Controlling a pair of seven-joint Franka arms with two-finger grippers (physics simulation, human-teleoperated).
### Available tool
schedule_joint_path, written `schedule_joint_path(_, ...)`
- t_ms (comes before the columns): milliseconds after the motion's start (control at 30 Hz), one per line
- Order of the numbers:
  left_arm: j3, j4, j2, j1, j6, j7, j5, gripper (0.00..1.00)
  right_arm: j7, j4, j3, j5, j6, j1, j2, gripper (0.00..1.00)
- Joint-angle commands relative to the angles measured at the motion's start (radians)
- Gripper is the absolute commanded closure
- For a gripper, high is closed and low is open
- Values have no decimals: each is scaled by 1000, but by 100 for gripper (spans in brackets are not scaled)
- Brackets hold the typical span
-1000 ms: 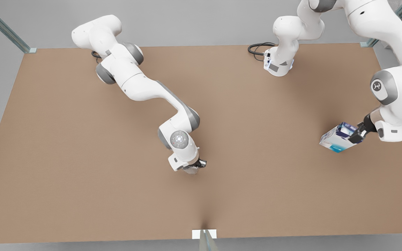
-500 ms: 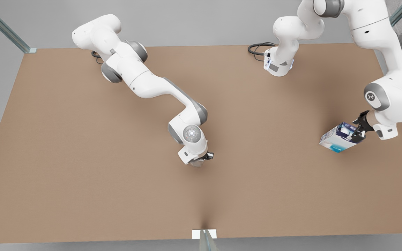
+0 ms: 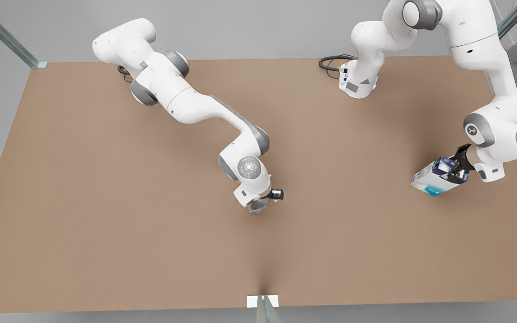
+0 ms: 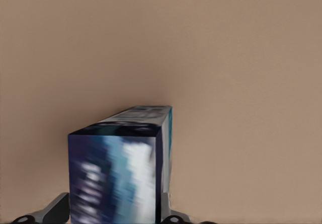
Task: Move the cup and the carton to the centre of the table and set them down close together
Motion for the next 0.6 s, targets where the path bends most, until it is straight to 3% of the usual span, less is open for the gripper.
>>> schedule_joint_path(0,0,-5,2,0,1,0,0,48,0,0,6,16,2,-9,-7,0)
schedule_joint_path(233,-8,6,-26,-1,-17,-14,-11,43,-281,-202,-2,-58,-106,-299,-275,0)
schedule_joint_path(333,-224,92,-146,-104,-153,-12,-5,40,-469,-412,-17,-59,-126,-441,-481,0)
schedule_joint_path(433,-408,187,-117,-310,-166,-60,-23,37,-767,-531,-229,31,-233,-456,-673,0)
schedule_joint_path(567,-502,321,18,-460,-180,-276,-25,37,-929,-527,-369,126,-429,-444,-805,0)
